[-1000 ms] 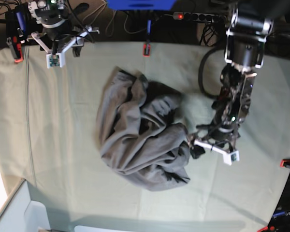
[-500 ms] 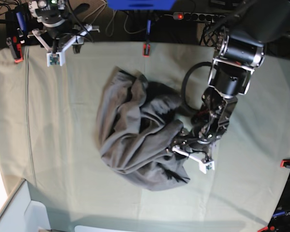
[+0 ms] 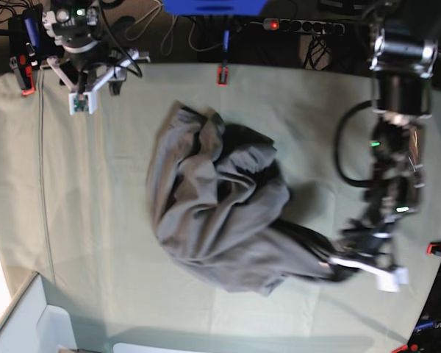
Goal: Layout the t-shirt on the table in an organized manner, then fold the t-shirt properly
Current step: 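Drag the grasped shirt edge away from the pile with the left gripper, then grasp the opposite side of the shirt with the right gripper, then pull the shirt apart with both grippers, spreading it across the table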
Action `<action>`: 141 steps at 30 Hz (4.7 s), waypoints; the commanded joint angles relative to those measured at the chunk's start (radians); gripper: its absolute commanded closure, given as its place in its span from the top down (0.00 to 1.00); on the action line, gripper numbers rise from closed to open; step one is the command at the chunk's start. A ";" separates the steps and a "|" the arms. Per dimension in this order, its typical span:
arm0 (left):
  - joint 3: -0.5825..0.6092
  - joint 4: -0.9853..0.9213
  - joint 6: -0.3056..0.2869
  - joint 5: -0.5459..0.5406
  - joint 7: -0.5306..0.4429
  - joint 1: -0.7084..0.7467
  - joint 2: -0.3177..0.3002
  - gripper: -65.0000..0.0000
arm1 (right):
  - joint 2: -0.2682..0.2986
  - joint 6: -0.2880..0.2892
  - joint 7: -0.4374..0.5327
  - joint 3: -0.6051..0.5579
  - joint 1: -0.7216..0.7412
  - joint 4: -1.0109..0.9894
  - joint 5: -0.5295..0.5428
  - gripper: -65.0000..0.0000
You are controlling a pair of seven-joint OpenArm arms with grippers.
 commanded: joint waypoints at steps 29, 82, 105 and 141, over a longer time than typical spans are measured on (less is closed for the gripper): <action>-0.435 0.245 -0.011 -0.019 0.135 0.251 -0.028 0.67 | 0.064 0.003 0.015 -0.098 0.040 0.016 -0.001 0.43; -0.719 0.214 -0.019 0.097 0.350 0.482 -0.080 0.00 | 0.122 0.000 0.024 -0.477 0.273 -0.065 -0.001 0.61; -0.720 0.225 -0.019 0.097 0.339 0.488 -0.144 0.00 | 0.096 0.000 0.025 -0.426 0.565 -0.424 -0.001 0.00; -0.370 -0.087 -0.017 0.096 0.226 -0.041 -0.128 0.81 | 0.165 -0.001 0.179 -0.225 0.913 -0.612 -0.001 0.51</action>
